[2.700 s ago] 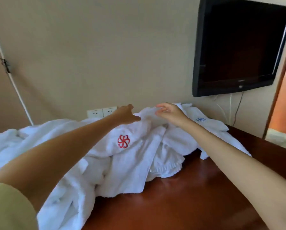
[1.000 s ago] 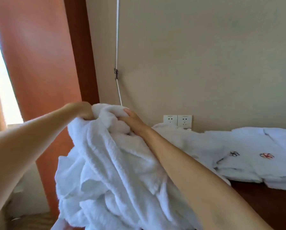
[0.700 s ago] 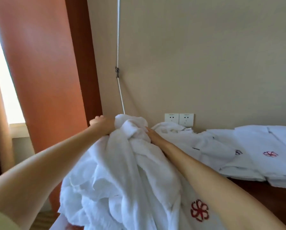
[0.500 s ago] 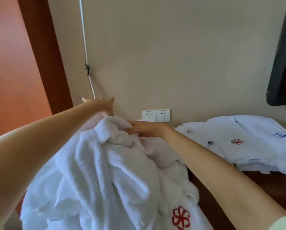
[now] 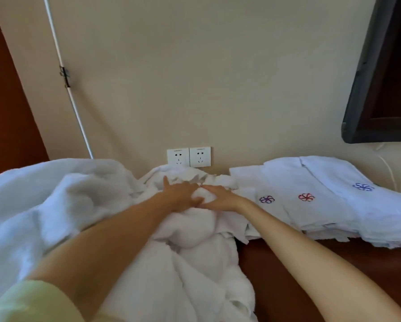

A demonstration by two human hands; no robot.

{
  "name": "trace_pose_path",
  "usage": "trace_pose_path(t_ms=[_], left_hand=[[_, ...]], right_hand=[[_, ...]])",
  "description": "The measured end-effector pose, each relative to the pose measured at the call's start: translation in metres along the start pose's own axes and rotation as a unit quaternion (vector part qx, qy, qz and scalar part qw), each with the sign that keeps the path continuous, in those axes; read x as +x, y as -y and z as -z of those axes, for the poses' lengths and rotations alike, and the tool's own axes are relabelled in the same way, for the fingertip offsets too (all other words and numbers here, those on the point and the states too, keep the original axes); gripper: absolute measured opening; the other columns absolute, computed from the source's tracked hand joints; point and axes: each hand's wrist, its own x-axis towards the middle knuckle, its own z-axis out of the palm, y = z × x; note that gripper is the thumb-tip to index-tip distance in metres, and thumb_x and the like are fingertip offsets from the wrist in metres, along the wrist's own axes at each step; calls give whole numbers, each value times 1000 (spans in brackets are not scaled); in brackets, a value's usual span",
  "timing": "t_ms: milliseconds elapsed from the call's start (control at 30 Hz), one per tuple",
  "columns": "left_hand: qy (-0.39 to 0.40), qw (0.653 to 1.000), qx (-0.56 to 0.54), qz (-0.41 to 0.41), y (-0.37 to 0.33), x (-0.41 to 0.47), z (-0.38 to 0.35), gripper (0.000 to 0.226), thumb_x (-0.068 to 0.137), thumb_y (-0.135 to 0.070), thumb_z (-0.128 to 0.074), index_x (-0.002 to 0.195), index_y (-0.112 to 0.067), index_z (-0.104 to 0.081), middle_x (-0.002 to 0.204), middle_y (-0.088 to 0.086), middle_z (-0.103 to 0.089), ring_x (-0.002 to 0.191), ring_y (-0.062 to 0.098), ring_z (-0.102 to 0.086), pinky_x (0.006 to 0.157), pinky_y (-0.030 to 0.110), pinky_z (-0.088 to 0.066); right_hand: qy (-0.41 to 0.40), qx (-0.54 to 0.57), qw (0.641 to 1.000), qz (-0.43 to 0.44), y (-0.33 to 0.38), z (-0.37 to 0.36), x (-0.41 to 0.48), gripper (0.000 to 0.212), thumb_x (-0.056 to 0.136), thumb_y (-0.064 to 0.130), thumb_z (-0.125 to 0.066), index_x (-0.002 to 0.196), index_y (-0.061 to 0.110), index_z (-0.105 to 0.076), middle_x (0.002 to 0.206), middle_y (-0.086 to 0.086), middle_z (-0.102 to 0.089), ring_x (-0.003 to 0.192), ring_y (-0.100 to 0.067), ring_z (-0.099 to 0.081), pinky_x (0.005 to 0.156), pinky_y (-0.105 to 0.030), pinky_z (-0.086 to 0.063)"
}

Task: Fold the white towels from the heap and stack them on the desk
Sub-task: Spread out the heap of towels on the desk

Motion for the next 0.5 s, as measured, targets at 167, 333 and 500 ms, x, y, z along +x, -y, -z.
trace_pose_path(t_ms=[167, 333, 500], left_hand=[[85, 988, -129, -21, 106, -38, 37, 38, 92, -45, -58, 126, -29, -58, 122, -12, -58, 113, 9, -51, 99, 22, -35], [50, 991, -93, 79, 208, -36, -1, 19, 78, -64, -56, 96, -66, -60, 110, -31, -59, 108, -3, -55, 101, 26, -37], [61, 990, -84, 95, 164, -62, 19, 9, 95, -43, -52, 95, -46, -61, 86, -22, -53, 78, -6, -47, 74, 14, -34]], right_hand=[[31, 10, 997, 63, 53, -21, 19, 71, 79, 52, -68, 140, 25, -43, 140, 6, -50, 128, -17, -47, 107, -38, -38], [54, 32, 993, 96, 88, -49, 28, 58, 84, 44, -62, 137, 26, -45, 140, 4, -50, 128, -21, -46, 109, -43, -36], [70, 72, 991, 89, 91, -45, 6, 59, 91, 24, -66, 143, 20, -38, 133, 10, -47, 120, -6, -42, 90, -12, -34]])
